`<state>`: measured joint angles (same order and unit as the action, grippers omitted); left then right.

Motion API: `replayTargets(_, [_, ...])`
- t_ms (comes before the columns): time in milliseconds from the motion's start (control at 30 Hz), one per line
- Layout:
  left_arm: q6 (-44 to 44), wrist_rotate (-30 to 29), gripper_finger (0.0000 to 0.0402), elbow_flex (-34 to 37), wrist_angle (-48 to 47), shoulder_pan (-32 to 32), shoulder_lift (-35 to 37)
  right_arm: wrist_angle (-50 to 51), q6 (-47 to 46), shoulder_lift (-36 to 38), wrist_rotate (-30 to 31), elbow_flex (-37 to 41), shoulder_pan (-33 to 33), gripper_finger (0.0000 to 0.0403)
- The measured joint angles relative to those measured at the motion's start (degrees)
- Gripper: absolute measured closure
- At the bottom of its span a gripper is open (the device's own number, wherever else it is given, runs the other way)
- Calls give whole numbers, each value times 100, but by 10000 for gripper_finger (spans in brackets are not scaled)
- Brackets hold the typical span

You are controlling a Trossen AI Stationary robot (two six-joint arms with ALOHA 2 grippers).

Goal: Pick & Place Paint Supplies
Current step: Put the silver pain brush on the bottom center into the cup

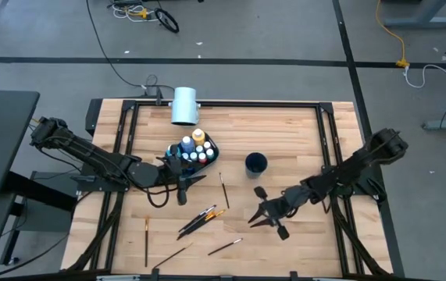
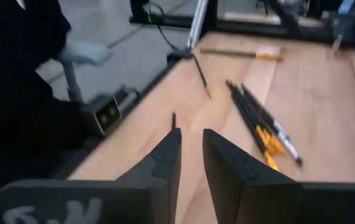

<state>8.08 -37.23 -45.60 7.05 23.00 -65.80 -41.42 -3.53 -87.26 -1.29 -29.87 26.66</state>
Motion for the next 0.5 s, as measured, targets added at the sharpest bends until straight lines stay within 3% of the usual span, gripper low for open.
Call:
replayTargets(133, [84, 0, 231, 0, 3, 0, 0, -137, 94, -526, 220, -79, 68, 325])
replayTargets(500, [227, 334, 231, 0, -30, 11, 0, -738, -10, -1934, 193, -469, 262, 249])
